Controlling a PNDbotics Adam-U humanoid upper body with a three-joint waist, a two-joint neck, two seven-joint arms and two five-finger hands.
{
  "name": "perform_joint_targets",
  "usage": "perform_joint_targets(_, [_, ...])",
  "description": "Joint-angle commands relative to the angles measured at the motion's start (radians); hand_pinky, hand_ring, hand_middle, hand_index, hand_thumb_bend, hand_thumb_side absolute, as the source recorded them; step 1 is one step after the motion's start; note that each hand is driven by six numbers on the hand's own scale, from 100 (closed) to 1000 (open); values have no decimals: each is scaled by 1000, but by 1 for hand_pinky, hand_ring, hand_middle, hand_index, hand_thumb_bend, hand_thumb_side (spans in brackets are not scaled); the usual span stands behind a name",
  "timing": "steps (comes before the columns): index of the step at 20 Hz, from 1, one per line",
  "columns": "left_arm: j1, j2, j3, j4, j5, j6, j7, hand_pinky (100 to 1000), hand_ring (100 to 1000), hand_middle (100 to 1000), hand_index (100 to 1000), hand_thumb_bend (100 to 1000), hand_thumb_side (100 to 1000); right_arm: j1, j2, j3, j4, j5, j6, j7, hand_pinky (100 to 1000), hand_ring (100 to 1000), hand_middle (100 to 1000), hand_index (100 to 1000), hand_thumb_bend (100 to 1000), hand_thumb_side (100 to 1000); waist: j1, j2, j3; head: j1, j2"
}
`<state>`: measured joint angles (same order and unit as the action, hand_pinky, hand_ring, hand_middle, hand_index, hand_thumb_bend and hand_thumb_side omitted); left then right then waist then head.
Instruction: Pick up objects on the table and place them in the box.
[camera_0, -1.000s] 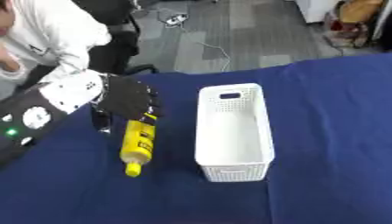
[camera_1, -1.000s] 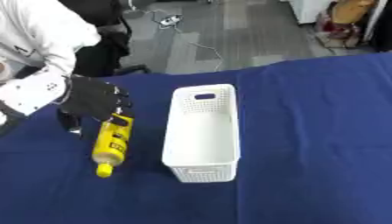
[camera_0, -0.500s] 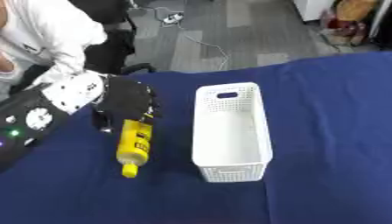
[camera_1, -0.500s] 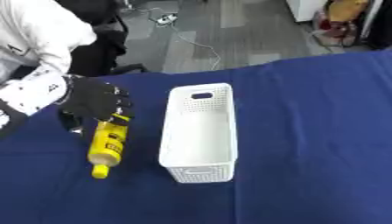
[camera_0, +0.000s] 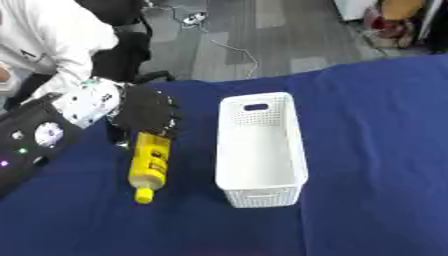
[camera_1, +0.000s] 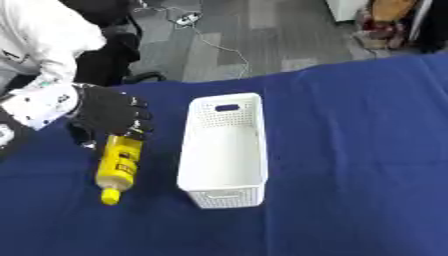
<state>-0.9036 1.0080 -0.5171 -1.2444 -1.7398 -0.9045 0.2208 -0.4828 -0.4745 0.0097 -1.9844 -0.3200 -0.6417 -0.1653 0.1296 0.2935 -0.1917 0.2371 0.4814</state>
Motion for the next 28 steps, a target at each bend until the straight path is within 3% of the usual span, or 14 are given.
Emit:
perform_joint_targets(1, [-15,21,21,7,-18,-3,21,741,765,840,829,610,414,-19,-10,-3,-16,-4,1,5,312,407,492,573,121,886,-2,-13,-4,12,-14])
perform_joint_targets(12, [5,21,27,35,-47,-3,71,729,760,837,854,579,417,-39,-4,0,-16,-12,0,12,312,408,492,572,118,886,6,-2,-21,23,-22])
perform_joint_targets(28, [19,6,8,72,-75,-3,115,714,755,835,898,662,440,-49,1,1,-16,-18,2,19,314,409,493,572,117,886,5,3,-27,28,-23])
